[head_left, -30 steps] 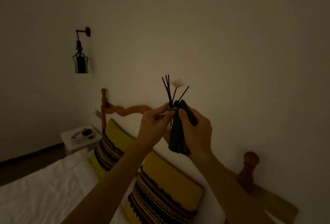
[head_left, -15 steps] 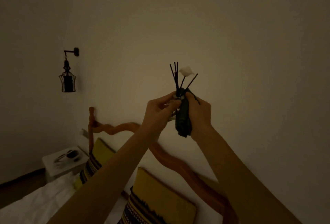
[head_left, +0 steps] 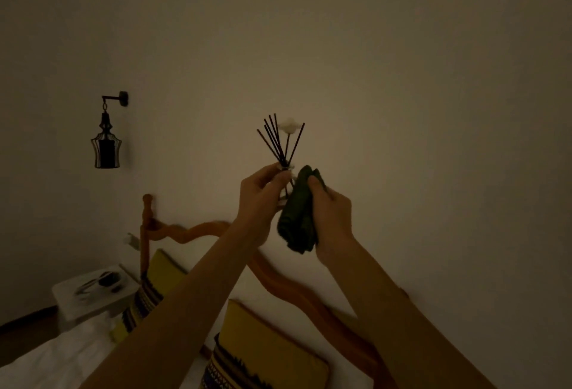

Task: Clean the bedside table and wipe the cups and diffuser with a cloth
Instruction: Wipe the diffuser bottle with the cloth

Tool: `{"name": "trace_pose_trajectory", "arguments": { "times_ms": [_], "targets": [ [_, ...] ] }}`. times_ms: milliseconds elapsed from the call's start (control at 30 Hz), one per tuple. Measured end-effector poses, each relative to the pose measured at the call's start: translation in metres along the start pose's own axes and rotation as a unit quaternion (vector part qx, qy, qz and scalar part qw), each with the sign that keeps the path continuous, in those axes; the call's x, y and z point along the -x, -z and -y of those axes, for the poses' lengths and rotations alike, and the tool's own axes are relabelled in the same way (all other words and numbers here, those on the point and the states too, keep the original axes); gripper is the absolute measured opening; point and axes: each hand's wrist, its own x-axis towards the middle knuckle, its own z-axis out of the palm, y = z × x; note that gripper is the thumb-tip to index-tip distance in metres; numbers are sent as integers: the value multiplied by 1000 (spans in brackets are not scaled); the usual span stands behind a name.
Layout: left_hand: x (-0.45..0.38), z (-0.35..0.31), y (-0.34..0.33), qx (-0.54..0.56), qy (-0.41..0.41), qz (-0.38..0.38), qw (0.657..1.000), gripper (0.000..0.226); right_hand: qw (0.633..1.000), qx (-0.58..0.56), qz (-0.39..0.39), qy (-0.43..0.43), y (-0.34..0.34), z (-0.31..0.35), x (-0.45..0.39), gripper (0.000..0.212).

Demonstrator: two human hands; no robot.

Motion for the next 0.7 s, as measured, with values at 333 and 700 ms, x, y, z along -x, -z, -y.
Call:
{"name": "trace_pose_trajectory", "arguments": {
  "times_ms": [333, 700],
  "targets": [
    [1, -5, -7, -70, -1, 25, 997, 49, 987, 71, -9, 144, 8, 7, 36, 19],
    [5, -4, -22, -12, 57, 110, 992, 6, 966, -204, 76, -140, 33, 23, 29, 45]
  ]
}}
